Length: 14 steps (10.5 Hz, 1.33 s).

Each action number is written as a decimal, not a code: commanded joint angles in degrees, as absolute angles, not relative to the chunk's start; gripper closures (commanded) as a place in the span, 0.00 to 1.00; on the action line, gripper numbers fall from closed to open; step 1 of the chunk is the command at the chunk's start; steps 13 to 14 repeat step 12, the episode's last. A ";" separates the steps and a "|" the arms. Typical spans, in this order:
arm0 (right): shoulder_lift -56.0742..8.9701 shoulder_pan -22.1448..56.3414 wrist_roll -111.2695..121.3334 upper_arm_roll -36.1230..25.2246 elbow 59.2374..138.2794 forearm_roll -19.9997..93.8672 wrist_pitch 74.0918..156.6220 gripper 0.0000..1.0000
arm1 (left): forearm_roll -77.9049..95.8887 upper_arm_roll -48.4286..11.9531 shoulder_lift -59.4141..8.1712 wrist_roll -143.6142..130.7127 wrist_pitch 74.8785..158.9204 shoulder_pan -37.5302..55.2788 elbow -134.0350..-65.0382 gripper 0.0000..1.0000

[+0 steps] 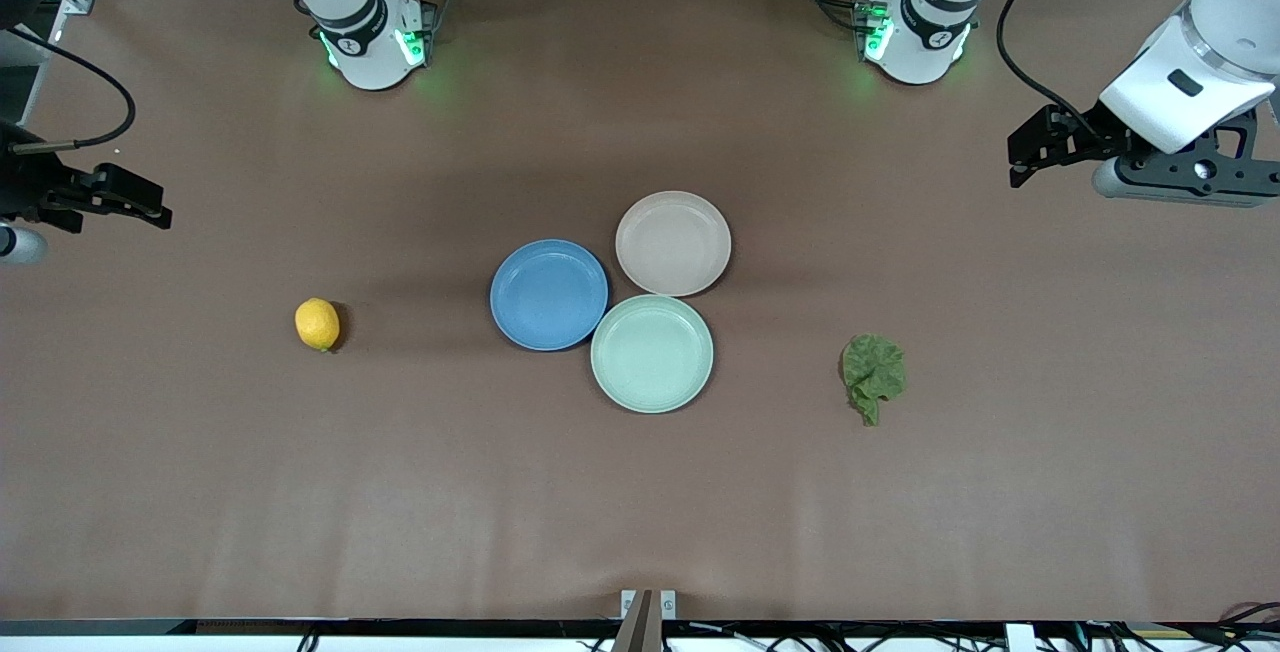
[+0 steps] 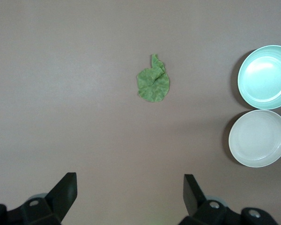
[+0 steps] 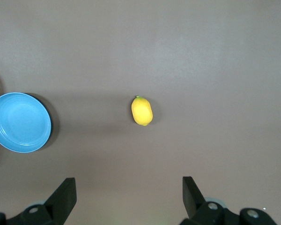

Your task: Pick lemon and lettuce from blue and beige plates

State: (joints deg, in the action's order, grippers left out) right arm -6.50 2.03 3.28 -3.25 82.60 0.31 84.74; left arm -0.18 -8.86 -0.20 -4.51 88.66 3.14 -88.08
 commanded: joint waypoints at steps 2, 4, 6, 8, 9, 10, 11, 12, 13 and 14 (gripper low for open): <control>-5.80 2.37 2.81 -3.60 83.32 0.97 84.73 0.00 | -0.35 -8.88 -0.44 -4.22 88.77 3.08 -87.54 0.00; -5.71 2.29 2.81 -3.60 83.32 0.97 84.64 0.00 | -0.26 -8.88 -0.44 -4.22 88.77 3.08 -87.54 0.00; -5.63 2.20 2.81 -3.69 83.32 0.97 84.64 0.00 | -0.35 -8.96 -0.44 -4.22 88.77 3.08 -87.54 0.00; -5.63 1.94 2.12 -3.69 83.32 0.88 84.64 0.00 | -0.35 -8.96 -0.44 -4.22 88.77 3.08 -87.54 0.00; -5.54 1.67 0.72 -3.69 83.32 0.88 84.46 0.00 | -0.35 -8.88 -0.44 -4.22 88.77 3.16 -87.54 0.00; -5.54 1.67 0.62 -3.69 83.32 0.88 84.20 0.00 | -0.26 -8.88 -0.44 -4.22 88.77 3.08 -87.54 0.00; -5.54 1.76 0.62 -3.69 83.32 0.88 84.20 0.00 | -0.26 -8.96 -0.44 -4.22 88.77 3.08 -87.54 0.00; -5.54 1.67 0.53 -3.60 83.32 0.97 84.11 0.00 | -0.26 -8.96 -0.44 -4.22 88.77 3.16 -87.63 0.00; -5.54 1.67 0.53 -3.60 83.32 0.97 84.11 0.00 | -0.26 -8.96 -0.44 -4.22 88.77 3.16 -87.63 0.00; -5.54 1.67 0.53 -3.60 83.32 0.97 84.11 0.00 | -0.26 -8.96 -0.44 -4.22 88.77 3.16 -87.63 0.00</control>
